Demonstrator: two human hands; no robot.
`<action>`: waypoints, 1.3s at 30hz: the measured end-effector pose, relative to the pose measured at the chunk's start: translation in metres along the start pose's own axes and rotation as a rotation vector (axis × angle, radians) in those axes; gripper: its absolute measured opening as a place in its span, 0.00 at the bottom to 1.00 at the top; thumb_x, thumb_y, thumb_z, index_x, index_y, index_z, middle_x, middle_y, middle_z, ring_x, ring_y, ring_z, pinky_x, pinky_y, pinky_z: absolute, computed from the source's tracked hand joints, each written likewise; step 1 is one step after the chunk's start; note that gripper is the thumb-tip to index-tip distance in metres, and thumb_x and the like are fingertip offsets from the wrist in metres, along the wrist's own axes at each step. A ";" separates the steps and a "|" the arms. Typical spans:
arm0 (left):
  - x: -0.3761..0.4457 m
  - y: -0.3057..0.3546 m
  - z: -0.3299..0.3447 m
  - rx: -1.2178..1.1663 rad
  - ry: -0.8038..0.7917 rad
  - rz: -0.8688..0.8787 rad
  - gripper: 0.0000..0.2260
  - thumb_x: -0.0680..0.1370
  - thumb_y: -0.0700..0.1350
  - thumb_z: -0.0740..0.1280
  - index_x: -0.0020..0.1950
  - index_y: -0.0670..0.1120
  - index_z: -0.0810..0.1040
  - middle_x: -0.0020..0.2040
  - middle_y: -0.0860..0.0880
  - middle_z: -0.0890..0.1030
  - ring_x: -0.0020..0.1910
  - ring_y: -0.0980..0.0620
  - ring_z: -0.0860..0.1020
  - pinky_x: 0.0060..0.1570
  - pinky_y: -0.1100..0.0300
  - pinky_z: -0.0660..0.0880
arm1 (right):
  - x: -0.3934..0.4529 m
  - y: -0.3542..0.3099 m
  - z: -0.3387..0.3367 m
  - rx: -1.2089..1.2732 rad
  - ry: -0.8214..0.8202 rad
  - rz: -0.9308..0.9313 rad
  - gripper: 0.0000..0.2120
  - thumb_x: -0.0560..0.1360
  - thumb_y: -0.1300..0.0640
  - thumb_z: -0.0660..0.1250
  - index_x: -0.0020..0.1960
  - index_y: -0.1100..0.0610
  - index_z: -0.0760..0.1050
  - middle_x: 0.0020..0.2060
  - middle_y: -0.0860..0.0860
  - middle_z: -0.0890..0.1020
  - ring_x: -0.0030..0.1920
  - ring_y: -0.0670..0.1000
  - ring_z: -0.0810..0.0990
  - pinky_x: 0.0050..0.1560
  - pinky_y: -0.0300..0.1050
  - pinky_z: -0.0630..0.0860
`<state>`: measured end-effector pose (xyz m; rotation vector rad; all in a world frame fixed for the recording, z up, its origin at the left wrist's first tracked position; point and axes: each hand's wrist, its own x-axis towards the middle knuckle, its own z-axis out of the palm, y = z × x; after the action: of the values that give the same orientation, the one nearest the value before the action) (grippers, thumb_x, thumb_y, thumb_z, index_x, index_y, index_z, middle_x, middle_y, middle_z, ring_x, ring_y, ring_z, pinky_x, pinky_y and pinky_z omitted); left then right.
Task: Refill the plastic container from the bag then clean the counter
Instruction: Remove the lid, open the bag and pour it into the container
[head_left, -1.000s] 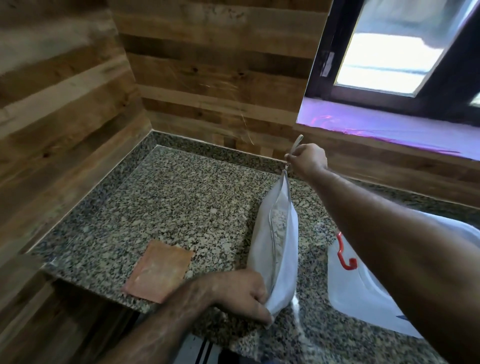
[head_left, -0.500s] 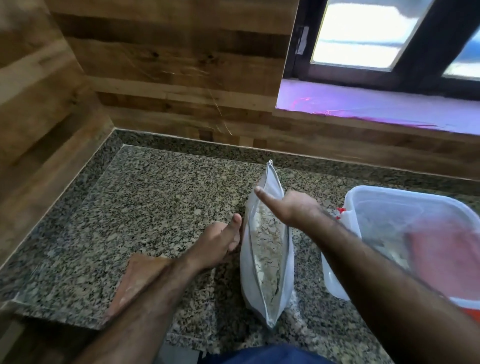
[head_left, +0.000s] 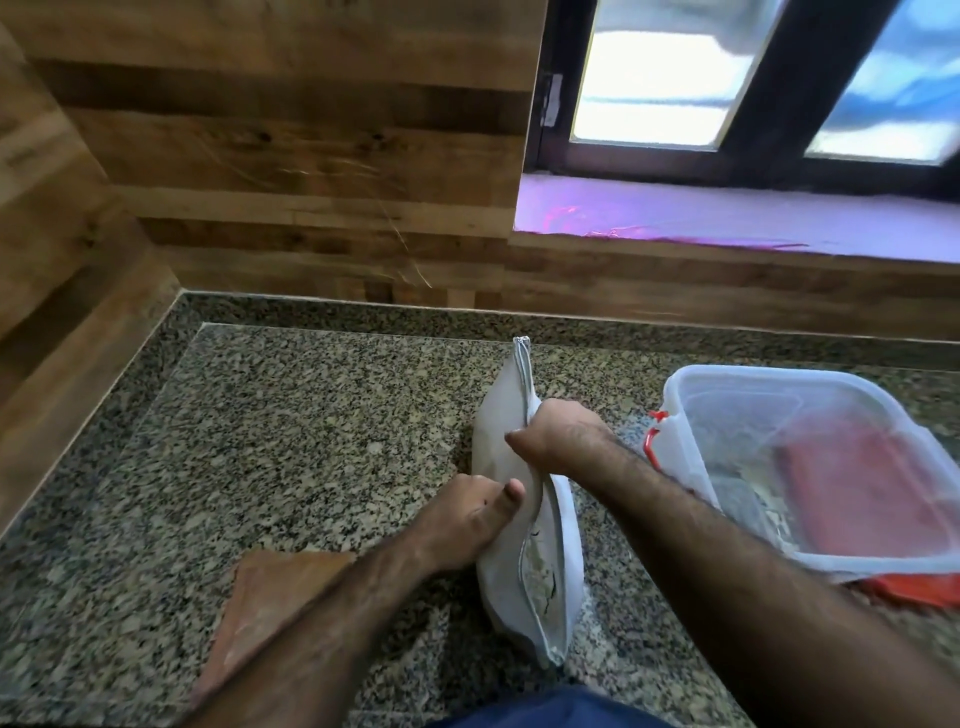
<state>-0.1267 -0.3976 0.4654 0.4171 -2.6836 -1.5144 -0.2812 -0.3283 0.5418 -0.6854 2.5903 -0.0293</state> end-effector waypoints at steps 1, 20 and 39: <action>0.000 -0.003 -0.001 -0.010 -0.001 -0.002 0.50 0.69 0.87 0.41 0.33 0.39 0.72 0.28 0.45 0.73 0.30 0.48 0.72 0.37 0.39 0.71 | 0.001 0.001 0.002 -0.014 0.017 -0.014 0.14 0.79 0.44 0.68 0.48 0.55 0.78 0.39 0.50 0.80 0.37 0.50 0.80 0.35 0.43 0.75; 0.042 -0.005 -0.103 -0.264 0.689 -0.204 0.47 0.70 0.85 0.39 0.32 0.47 0.76 0.31 0.43 0.78 0.31 0.49 0.75 0.39 0.55 0.70 | -0.043 -0.019 -0.082 0.033 0.310 -0.432 0.26 0.84 0.40 0.66 0.33 0.52 0.68 0.33 0.46 0.74 0.41 0.55 0.77 0.43 0.46 0.70; 0.051 0.150 -0.272 -0.641 0.414 -0.239 0.17 0.86 0.34 0.53 0.44 0.42 0.78 0.24 0.46 0.72 0.16 0.50 0.71 0.17 0.64 0.68 | -0.066 0.000 -0.265 0.102 0.836 -0.910 0.23 0.84 0.40 0.64 0.37 0.54 0.75 0.29 0.49 0.76 0.31 0.52 0.75 0.36 0.49 0.72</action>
<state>-0.1652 -0.5640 0.7303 0.8994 -1.7694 -1.9633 -0.3456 -0.3223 0.8073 -2.0889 2.6570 -0.8834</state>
